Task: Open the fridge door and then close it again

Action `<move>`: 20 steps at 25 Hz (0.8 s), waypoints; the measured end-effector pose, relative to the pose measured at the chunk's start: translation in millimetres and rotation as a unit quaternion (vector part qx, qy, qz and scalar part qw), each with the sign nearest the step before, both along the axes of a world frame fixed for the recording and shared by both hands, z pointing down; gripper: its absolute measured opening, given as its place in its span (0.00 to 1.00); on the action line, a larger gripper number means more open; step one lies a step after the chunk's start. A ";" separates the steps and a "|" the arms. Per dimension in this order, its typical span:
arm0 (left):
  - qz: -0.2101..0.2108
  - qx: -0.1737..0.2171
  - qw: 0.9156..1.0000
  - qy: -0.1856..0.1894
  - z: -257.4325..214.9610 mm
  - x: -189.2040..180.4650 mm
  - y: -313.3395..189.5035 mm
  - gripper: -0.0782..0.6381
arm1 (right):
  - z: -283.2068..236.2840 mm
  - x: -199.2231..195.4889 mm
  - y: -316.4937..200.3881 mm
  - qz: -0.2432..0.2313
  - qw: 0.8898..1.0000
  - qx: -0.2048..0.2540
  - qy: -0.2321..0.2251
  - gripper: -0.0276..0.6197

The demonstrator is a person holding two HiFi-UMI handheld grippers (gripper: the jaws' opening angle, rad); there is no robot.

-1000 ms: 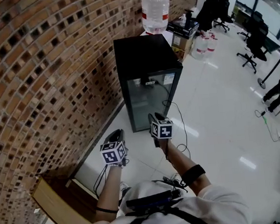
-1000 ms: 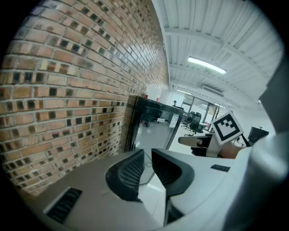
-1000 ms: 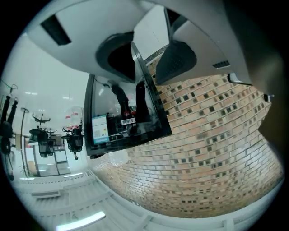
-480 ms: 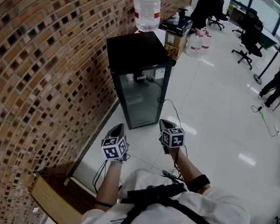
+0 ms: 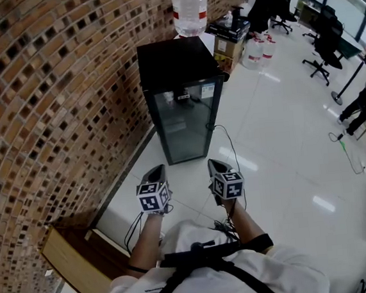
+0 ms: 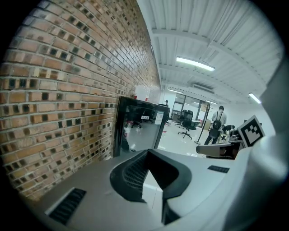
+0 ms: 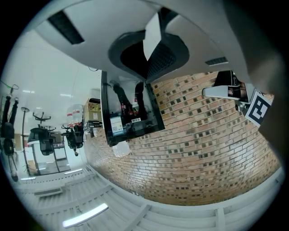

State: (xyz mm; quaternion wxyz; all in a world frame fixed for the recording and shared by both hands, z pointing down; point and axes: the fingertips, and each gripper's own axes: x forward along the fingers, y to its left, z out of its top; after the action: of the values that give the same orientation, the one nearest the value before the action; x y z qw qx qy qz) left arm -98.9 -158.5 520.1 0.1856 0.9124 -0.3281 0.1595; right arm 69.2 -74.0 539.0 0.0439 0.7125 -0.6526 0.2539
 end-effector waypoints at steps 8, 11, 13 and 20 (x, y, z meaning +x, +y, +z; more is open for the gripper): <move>-0.002 0.000 1.000 0.000 -1.7 -2.3 3.7 0.11 | 2.2 -1.7 5.1 -0.003 1.000 -0.005 -0.001 0.04; 0.000 0.010 1.000 0.002 -9.5 0.7 -2.7 0.11 | -2.6 -0.1 -1.8 -0.004 1.000 -0.001 0.008 0.04; 0.000 0.009 1.000 0.003 -11.2 -1.3 -1.7 0.11 | -2.4 -2.8 -0.7 -0.006 1.000 -0.003 0.013 0.04; -0.001 0.006 1.000 0.007 -10.2 -3.7 -0.4 0.11 | 1.8 -10.4 -1.5 -0.007 1.000 -0.007 0.010 0.04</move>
State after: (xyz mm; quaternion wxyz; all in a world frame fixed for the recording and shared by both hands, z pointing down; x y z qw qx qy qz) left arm -102.6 -158.9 510.0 0.1825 0.9144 -0.3283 0.1508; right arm 58.8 -75.5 540.7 0.0570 0.7100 -0.6555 0.2510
